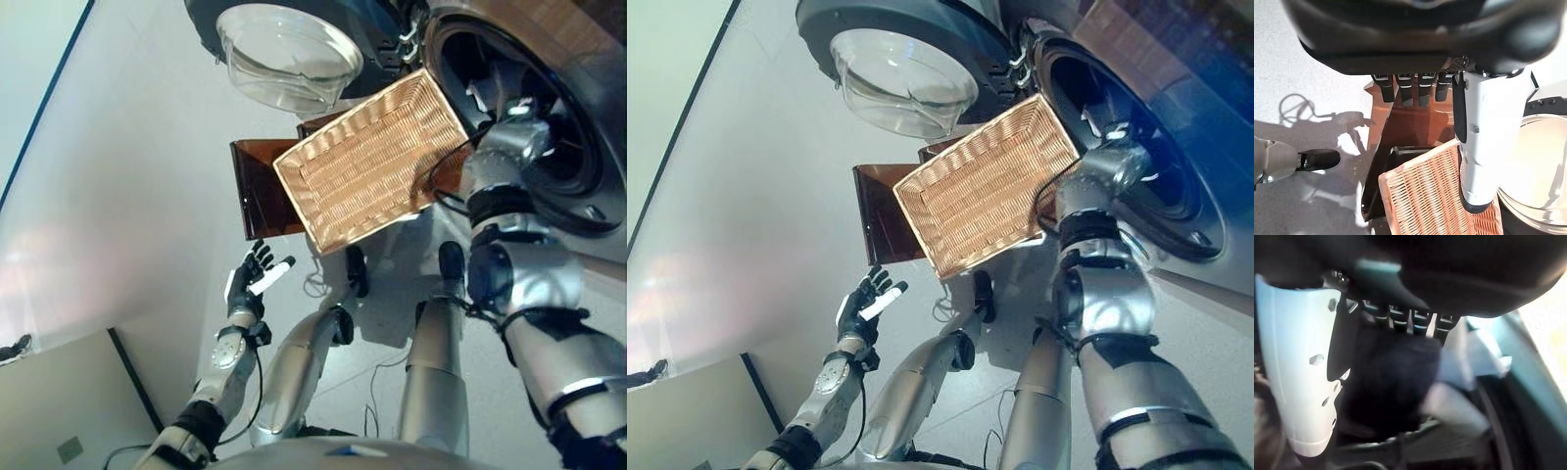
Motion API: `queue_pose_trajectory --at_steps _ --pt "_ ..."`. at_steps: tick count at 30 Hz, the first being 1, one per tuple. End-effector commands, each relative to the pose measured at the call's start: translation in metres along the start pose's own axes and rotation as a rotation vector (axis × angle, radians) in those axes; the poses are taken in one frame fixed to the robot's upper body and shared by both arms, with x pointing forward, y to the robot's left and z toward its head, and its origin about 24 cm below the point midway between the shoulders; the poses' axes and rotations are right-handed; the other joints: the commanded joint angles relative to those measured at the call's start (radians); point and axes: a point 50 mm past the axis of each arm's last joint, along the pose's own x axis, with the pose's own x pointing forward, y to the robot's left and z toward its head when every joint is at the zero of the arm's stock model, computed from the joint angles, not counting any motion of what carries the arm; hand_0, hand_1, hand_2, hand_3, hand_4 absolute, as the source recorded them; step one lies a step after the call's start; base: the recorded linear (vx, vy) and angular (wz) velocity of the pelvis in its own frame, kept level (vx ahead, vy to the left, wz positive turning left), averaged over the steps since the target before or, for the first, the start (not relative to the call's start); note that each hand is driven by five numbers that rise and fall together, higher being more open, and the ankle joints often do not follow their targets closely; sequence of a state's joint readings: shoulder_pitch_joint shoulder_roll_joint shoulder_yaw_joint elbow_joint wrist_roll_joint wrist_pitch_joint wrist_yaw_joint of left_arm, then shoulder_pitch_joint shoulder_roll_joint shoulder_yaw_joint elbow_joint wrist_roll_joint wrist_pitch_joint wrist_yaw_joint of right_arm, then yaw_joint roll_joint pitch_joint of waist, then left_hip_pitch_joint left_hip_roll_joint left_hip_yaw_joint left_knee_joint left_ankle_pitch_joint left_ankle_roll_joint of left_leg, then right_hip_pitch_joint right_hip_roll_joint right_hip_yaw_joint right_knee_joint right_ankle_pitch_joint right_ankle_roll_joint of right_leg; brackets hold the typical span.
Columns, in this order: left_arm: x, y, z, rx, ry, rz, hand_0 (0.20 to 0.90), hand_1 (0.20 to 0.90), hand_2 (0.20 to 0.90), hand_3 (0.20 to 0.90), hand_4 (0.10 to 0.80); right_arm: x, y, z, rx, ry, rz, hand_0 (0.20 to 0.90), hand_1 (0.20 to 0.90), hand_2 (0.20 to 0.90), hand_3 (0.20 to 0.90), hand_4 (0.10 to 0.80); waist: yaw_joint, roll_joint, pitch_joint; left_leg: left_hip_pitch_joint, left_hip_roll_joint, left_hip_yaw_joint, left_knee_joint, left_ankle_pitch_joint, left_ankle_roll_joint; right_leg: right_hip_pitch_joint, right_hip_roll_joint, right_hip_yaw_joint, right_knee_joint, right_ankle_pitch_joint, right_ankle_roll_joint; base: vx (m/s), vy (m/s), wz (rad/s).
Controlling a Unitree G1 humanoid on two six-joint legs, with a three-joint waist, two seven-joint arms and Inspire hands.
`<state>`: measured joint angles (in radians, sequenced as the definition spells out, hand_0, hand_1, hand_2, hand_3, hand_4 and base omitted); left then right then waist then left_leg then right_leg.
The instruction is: Pick up the clothes and place them into the washing machine
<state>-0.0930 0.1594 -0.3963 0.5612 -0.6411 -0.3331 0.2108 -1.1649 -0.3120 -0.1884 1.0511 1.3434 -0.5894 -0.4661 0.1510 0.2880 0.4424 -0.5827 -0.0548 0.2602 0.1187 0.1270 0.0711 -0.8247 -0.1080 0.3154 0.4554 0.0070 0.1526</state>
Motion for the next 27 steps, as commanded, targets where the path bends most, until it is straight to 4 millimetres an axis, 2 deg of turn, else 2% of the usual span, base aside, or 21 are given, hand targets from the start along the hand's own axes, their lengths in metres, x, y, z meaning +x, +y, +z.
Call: queue_pose_trajectory --at_steps 1,11,19,22,24,25,26,27 --pt "0.002 0.016 0.007 -0.029 -0.049 0.093 0.9 0.9 0.9 0.9 0.8 -0.025 0.03 -0.016 -0.061 0.018 0.264 0.9 0.9 0.9 0.9 0.8 -0.004 0.123 -0.011 -0.075 0.053 -0.012 0.03 0.0 -0.101 0.075 0.022 -0.006 0.072 -0.125 -0.101 0.0 0.0 0.0" --pt "0.001 0.019 0.004 -0.037 -0.042 0.131 0.9 0.9 0.9 0.9 0.8 -0.057 -0.013 -0.059 -0.272 0.162 0.365 0.9 0.9 0.9 0.9 0.8 -0.029 0.072 0.016 -0.08 0.075 0.005 0.087 -0.033 -0.096 0.078 0.028 0.003 0.08 -0.125 -0.107 -0.003 -0.003 -0.02" --pt "0.0 0.025 0.007 -0.032 -0.062 0.166 0.9 0.9 0.9 0.9 0.8 -0.077 -0.04 -0.076 -0.442 0.231 0.452 0.9 0.9 0.9 0.9 0.8 -0.038 0.046 0.029 -0.081 0.089 0.013 0.094 -0.035 -0.096 0.082 0.036 0.005 0.068 -0.114 -0.108 -0.011 -0.008 -0.04" --pt "0.0 0.026 0.006 -0.028 -0.057 0.18 0.9 0.9 0.9 0.9 0.8 -0.078 -0.047 -0.078 -0.465 0.237 0.451 0.9 0.9 0.9 0.9 0.8 -0.04 0.04 0.029 -0.08 0.092 0.016 0.096 -0.036 -0.096 0.085 0.037 0.005 0.066 -0.114 -0.108 -0.01 -0.01 -0.04" --pt "0.0 0.029 0.001 -0.019 -0.039 0.206 0.9 0.9 0.9 0.9 0.8 -0.081 -0.062 -0.081 -0.521 0.252 0.443 0.9 0.9 0.9 0.9 0.8 -0.046 0.031 0.031 -0.079 0.094 0.016 0.1 -0.037 -0.096 0.09 0.041 0.005 0.066 -0.114 -0.11 -0.006 -0.01 -0.02" --pt "0.0 0.029 0.001 -0.019 -0.039 0.206 0.9 0.9 0.9 0.9 0.8 -0.081 -0.062 -0.081 -0.522 0.252 0.443 0.9 0.9 0.9 0.9 0.8 -0.046 0.031 0.031 -0.078 0.094 0.016 0.1 -0.037 -0.096 0.091 0.041 0.005 0.066 -0.114 -0.11 -0.005 -0.015 -0.03" --pt "0.0 0.03 -0.001 -0.009 -0.03 0.216 0.9 0.9 0.9 0.9 0.8 -0.082 -0.073 -0.082 -0.568 0.261 0.435 0.9 0.9 0.9 0.9 0.8 -0.048 0.027 0.029 -0.074 0.096 0.015 0.099 -0.036 -0.096 0.096 0.041 0.004 0.064 -0.113 -0.11 0.0 0.0 0.0" --pt "0.0 0.03 -0.001 -0.009 -0.03 0.216 0.9 0.9 0.9 0.9 0.8 -0.082 -0.073 -0.082 -0.569 0.261 0.435 0.9 0.9 0.9 0.9 0.8 -0.049 0.027 0.029 -0.073 0.096 0.015 0.099 -0.036 -0.096 0.097 0.041 0.004 0.063 -0.113 -0.11 0.0 0.0 0.0"
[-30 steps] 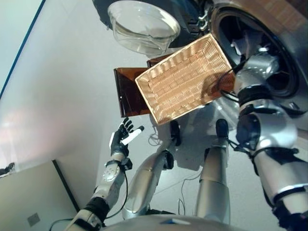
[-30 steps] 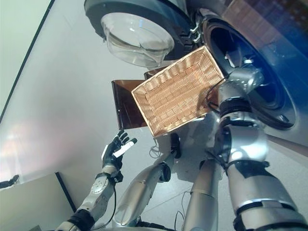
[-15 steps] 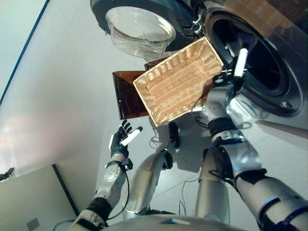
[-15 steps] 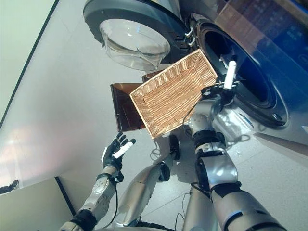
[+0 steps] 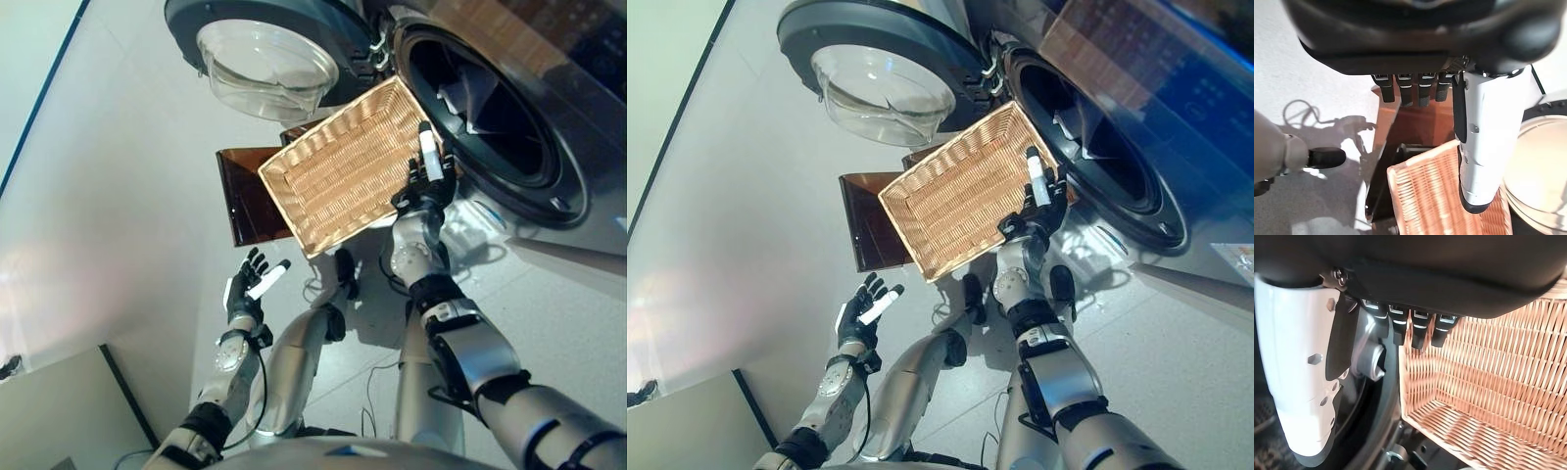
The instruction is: Pick up the clothes and place them into the washing machine
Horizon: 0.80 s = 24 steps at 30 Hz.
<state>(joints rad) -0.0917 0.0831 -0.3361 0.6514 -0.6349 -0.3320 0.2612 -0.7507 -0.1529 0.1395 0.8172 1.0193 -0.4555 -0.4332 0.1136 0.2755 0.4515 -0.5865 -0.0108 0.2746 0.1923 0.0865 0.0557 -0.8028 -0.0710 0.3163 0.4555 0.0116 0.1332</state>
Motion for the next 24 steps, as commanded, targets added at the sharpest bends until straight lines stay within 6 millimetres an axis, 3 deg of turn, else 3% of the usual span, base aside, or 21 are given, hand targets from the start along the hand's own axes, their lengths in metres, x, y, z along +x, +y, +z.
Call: queue_pose_trajectory --at_steps 1,7,10,11,12,13,14,15,16,18,19,23,24 --pt "0.004 0.027 0.017 0.045 -0.091 0.103 0.9 0.9 0.9 0.9 0.8 -0.016 0.039 -0.001 -0.019 -0.041 0.206 0.9 0.9 0.9 0.9 0.8 -0.013 0.036 0.019 -0.069 0.053 0.001 0.026 0.004 -0.08 0.076 0.005 0.001 0.064 -0.118 -0.091 -0.002 -0.012 0.06" --pt "0.003 0.044 0.005 0.117 -0.039 0.178 0.9 0.9 0.9 0.9 0.8 -0.02 0.0 -0.02 -0.291 -0.009 0.159 0.9 0.9 0.9 0.9 0.8 -0.024 0.02 0.01 -0.026 0.058 -0.002 0.019 0.005 -0.083 0.127 0.011 -0.005 0.047 -0.114 -0.089 0.015 -0.027 -0.02" --pt "0.003 0.06 -0.006 0.195 0.022 0.238 0.9 0.9 0.9 0.9 0.8 -0.027 -0.038 -0.042 -0.482 0.081 0.115 0.9 0.9 0.9 0.9 0.8 -0.027 -0.001 -0.008 0.021 0.062 -0.012 0.007 0.004 -0.087 0.189 0.009 -0.021 0.018 -0.112 -0.085 0.034 -0.068 -0.09" --pt "0.003 0.06 -0.006 0.195 0.021 0.238 0.9 0.9 0.9 0.9 0.8 -0.027 -0.038 -0.042 -0.482 0.081 0.115 0.9 0.9 0.9 0.9 0.8 -0.028 -0.001 -0.007 0.022 0.062 -0.012 0.006 0.004 -0.087 0.19 0.009 -0.021 0.018 -0.111 -0.085 0.039 -0.096 -0.01" --pt "0.001 0.068 -0.013 0.253 0.063 0.26 0.9 0.9 0.9 0.9 0.8 -0.034 -0.067 -0.054 -0.588 0.154 0.084 0.9 0.9 0.9 0.9 0.8 -0.029 -0.017 -0.016 0.05 0.067 -0.019 0.004 0.004 -0.09 0.231 0.008 -0.034 0.008 -0.115 -0.084 0.032 -0.068 0.04" --pt "0.001 0.068 -0.013 0.253 0.063 0.26 0.9 0.9 0.9 0.9 0.8 -0.033 -0.067 -0.054 -0.588 0.154 0.085 0.9 0.9 0.9 0.9 0.8 -0.03 -0.017 -0.015 0.052 0.067 -0.02 0.004 0.004 -0.09 0.233 0.008 -0.034 0.007 -0.115 -0.084 0.052 -0.101 0.07" --pt "-0.001 0.073 -0.017 0.28 0.09 0.271 0.9 0.9 0.9 0.9 0.8 -0.037 -0.081 -0.059 -0.625 0.188 0.056 0.9 0.9 0.9 0.9 0.8 -0.029 -0.024 -0.022 0.068 0.07 -0.025 0.003 0.003 -0.091 0.251 0.009 -0.039 0.001 -0.117 -0.084 0.069 -0.086 0.08" --pt "-0.005 0.08 -0.026 0.32 0.139 0.289 0.9 0.9 0.9 0.9 0.8 -0.046 -0.111 -0.068 -0.697 0.263 0.004 0.9 0.9 0.9 0.9 0.8 -0.03 -0.037 -0.035 0.099 0.074 -0.03 0.0 -0.001 -0.094 0.288 0.007 -0.05 -0.014 -0.122 -0.083 0.069 -0.087 0.03" --pt "-0.005 0.08 -0.026 0.32 0.139 0.289 0.9 0.9 0.9 0.9 0.8 -0.046 -0.111 -0.068 -0.697 0.263 0.004 0.9 0.9 0.9 0.9 0.8 -0.03 -0.037 -0.035 0.1 0.074 -0.03 0.0 -0.001 -0.094 0.29 0.007 -0.05 -0.015 -0.122 -0.083 0.07 -0.074 -0.07" --pt "-0.01 0.091 -0.033 0.364 0.187 0.311 0.9 0.9 0.9 0.9 0.8 -0.057 -0.14 -0.073 -0.779 0.327 -0.048 0.9 0.9 0.9 0.9 0.8 -0.036 -0.055 -0.056 0.147 0.081 -0.036 0.001 -0.007 -0.099 0.34 0.006 -0.06 -0.032 -0.128 -0.081 0.085 -0.067 0.08" --pt "-0.01 0.091 -0.033 0.364 0.187 0.311 0.9 0.9 0.9 0.9 0.8 -0.057 -0.14 -0.072 -0.779 0.327 -0.048 0.9 0.9 0.9 0.9 0.8 -0.033 -0.055 -0.058 0.145 0.083 -0.035 0.0 -0.006 -0.099 0.337 0.008 -0.058 -0.034 -0.125 -0.081 0.093 -0.071 0.14" --pt "-0.021 0.108 -0.045 0.409 0.265 0.335 0.9 0.9 0.9 0.9 0.8 -0.073 -0.177 -0.075 -0.96 0.408 -0.073 0.9 0.9 0.9 0.9 0.8 -0.04 -0.089 -0.106 0.224 0.099 -0.041 0.001 -0.019 -0.104 0.419 0.014 -0.074 -0.059 -0.139 -0.081 0.086 -0.071 -0.08" --pt "-0.021 0.108 -0.045 0.409 0.265 0.335 0.9 0.9 0.9 0.9 0.8 -0.073 -0.177 -0.075 -0.96 0.408 -0.073 0.9 0.9 0.9 0.9 0.8 -0.04 -0.089 -0.105 0.225 0.099 -0.041 0.001 -0.019 -0.104 0.42 0.014 -0.074 -0.06 -0.139 -0.081 0.08 -0.064 -0.12"
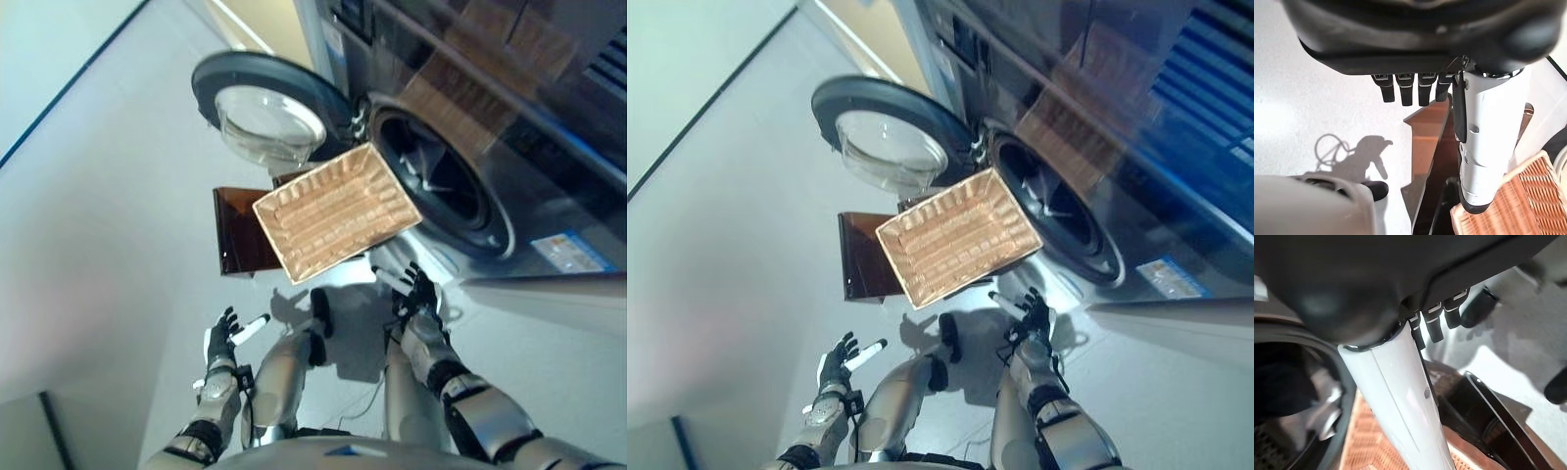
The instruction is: Pick up the clothes and place them into the washing machine
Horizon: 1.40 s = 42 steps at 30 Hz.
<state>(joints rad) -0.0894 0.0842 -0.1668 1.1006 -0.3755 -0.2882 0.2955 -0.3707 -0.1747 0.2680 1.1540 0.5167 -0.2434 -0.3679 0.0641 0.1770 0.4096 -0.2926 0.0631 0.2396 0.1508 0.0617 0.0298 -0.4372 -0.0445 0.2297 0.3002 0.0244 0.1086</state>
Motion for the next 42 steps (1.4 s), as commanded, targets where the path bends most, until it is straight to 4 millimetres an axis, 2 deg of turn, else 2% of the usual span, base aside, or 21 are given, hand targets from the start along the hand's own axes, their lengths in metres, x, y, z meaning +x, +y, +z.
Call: queue_pose_trajectory --at_steps 1,6,13,18,21,29,35,42 --pt "0.007 0.03 0.005 0.089 -0.029 0.063 0.9 0.9 0.9 0.9 0.8 0.0 0.0 0.01 -0.115 -0.093 0.037 0.9 0.9 0.9 0.9 0.8 0.008 0.002 -0.074 -0.053 0.03 -0.005 0.04 0.004 -0.079 0.072 -0.012 0.012 0.086 -0.152 -0.055 0.049 -0.044 -0.02" --pt "0.003 0.051 -0.019 0.175 0.102 0.086 0.9 0.9 0.9 0.9 0.8 -0.001 -0.015 -0.006 -0.409 -0.08 0.071 0.9 0.9 0.9 0.9 0.8 -0.014 -0.045 -0.133 0.027 0.042 0.005 0.006 0.005 -0.085 0.142 -0.008 0.011 0.035 -0.142 -0.045 0.08 -0.068 -0.03" --pt "-0.011 0.071 -0.054 0.275 0.279 0.054 0.9 0.9 0.9 0.9 0.8 -0.015 -0.056 -0.063 -0.647 0.132 0.086 0.9 0.9 0.9 0.9 0.8 -0.029 -0.099 -0.227 0.128 0.059 0.018 -0.012 -0.011 -0.083 0.253 -0.011 0.01 -0.032 -0.127 -0.037 0.089 -0.071 -0.06" --pt "-0.02 0.078 -0.069 0.3 0.352 0.043 0.9 0.9 0.9 0.9 0.8 -0.037 -0.087 -0.104 -0.688 0.312 0.071 0.9 0.9 0.9 0.9 0.8 -0.043 -0.121 -0.29 0.203 0.053 0.014 -0.064 -0.009 -0.08 0.314 -0.006 0.006 -0.066 -0.119 -0.033 0.078 -0.045 -0.05" --pt "-0.025 0.079 -0.079 0.291 0.393 0.037 0.9 0.9 0.9 0.9 0.8 -0.053 -0.103 -0.127 -0.624 0.424 0.029 0.9 0.9 0.9 0.9 0.8 -0.054 -0.128 -0.342 0.258 0.037 0.022 -0.139 0.003 -0.075 0.352 -0.014 0.006 -0.13 -0.09 -0.019 0.057 -0.023 0.0" --pt "-0.026 0.07 -0.081 0.299 0.408 0.008 0.9 0.9 0.9 0.9 0.8 -0.067 -0.111 -0.145 -0.565 0.52 -0.008 0.9 0.9 0.9 0.9 0.8 -0.064 -0.137 -0.397 0.318 0.018 0.025 -0.231 0.022 -0.067 0.401 -0.032 -0.015 -0.201 -0.056 -0.005 0.014 -0.013 -0.04" --pt "-0.024 0.055 -0.078 0.373 0.392 -0.082 0.9 0.9 0.9 0.9 0.8 -0.072 -0.102 -0.152 -0.633 0.541 0.055 0.9 0.9 0.9 0.9 0.8 -0.065 -0.15 -0.421 0.349 0.019 0.017 -0.237 0.011 -0.064 0.432 -0.031 -0.032 -0.199 -0.066 -0.007 0.018 -0.015 0.07" --pt "-0.024 0.054 -0.079 0.381 0.393 -0.081 0.9 0.9 0.9 0.9 0.8 -0.078 -0.094 -0.158 -0.68 0.544 0.098 0.9 0.9 0.9 0.9 0.8 -0.057 -0.162 -0.436 0.356 0.029 0.0 -0.238 0.015 -0.068 0.449 -0.024 -0.057 -0.195 -0.082 -0.013 0.013 -0.024 0.07"
